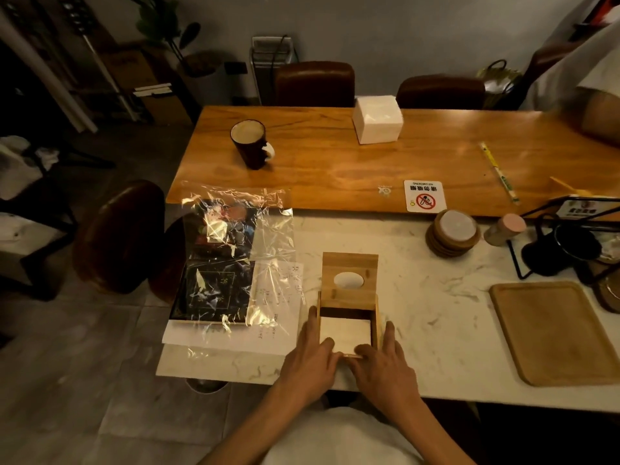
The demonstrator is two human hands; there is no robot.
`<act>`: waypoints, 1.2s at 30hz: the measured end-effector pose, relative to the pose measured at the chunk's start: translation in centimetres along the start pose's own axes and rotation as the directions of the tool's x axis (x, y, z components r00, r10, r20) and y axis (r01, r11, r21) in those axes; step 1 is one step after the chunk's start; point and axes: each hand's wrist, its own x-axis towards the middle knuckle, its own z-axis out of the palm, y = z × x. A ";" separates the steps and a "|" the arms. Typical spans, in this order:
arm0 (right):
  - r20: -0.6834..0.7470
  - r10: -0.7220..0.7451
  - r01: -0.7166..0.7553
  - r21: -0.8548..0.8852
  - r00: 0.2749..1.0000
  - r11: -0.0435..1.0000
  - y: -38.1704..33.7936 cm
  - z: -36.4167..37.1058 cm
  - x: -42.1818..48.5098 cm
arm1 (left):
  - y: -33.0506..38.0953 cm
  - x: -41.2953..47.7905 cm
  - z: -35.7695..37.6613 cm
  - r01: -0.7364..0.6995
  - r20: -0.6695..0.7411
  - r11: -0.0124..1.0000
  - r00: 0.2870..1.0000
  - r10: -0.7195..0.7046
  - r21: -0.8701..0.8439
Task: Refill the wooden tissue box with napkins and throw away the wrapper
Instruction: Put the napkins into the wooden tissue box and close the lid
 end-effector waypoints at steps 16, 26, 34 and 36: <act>-0.175 -0.032 0.147 0.704 0.984 0.695 3.0 -2.6 0.8 | -0.6 1.6 -0.9 0.110 -0.028 0.700 0.983 -0.183 -0.706; 0.073 -0.044 -0.051 0.927 0.996 0.372 2.9 -6.2 2.6 | 1.9 4.8 -1.7 0.179 0.149 0.437 0.983 -0.103 -0.881; 0.116 0.016 -0.115 0.940 0.993 0.320 5.5 -6.2 3.1 | 3.6 5.8 -1.2 0.119 0.109 0.434 0.993 -0.047 -0.893; 0.126 0.045 -0.134 0.945 0.991 0.297 6.1 -6.2 3.6 | 3.0 5.9 -1.7 0.137 0.125 0.360 0.991 -0.057 -0.923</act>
